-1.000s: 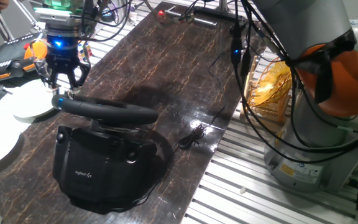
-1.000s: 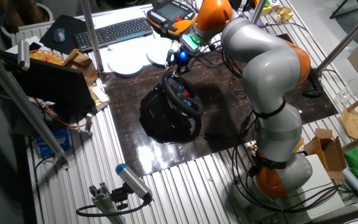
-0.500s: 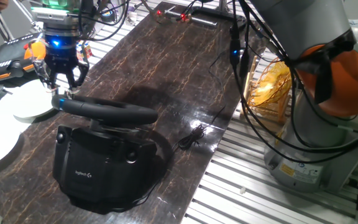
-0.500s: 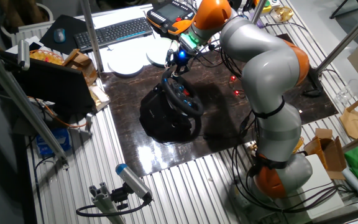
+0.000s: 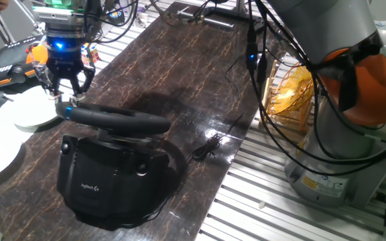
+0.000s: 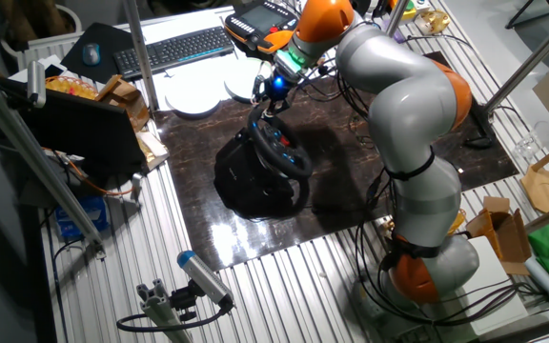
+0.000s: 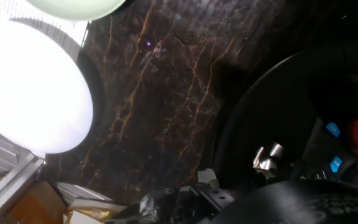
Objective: Rotate the steering wheel 90 degrees counterclockwise
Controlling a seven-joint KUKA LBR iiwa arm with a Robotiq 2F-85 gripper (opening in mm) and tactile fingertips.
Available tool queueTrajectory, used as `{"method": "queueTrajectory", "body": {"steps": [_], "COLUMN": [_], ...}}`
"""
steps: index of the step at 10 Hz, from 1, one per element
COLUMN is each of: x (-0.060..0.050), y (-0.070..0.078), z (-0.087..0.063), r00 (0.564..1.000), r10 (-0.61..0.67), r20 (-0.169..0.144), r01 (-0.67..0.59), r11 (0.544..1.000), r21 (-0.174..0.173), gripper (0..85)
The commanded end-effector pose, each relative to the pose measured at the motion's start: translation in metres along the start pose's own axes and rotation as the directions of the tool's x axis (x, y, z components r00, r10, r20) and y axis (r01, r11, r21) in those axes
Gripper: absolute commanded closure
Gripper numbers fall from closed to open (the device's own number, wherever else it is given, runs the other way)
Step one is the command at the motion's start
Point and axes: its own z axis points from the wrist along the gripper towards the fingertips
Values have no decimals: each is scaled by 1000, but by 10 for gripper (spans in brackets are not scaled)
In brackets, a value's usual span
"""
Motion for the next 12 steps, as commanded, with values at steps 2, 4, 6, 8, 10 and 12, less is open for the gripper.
{"method": "queueTrajectory", "body": {"steps": [2, 4, 6, 8, 10, 12], "x": [1, 2, 3, 3, 2, 0], "y": [-1, -1, -3, -3, -2, 0], "z": [-1, -4, -8, -9, -6, -3], "r00": [1000, 1000, 999, 1000, 1000, 999], "r10": [-13, -18, -29, -19, 9, 53], "r20": [-11, -20, -34, -22, -14, -9], "r01": [13, 19, 29, 19, -9, -53], "r11": [1000, 1000, 1000, 1000, 1000, 998], "r21": [5, 1, -2, -9, -23, -38], "gripper": [843, 843, 843, 843, 697, 243]}}
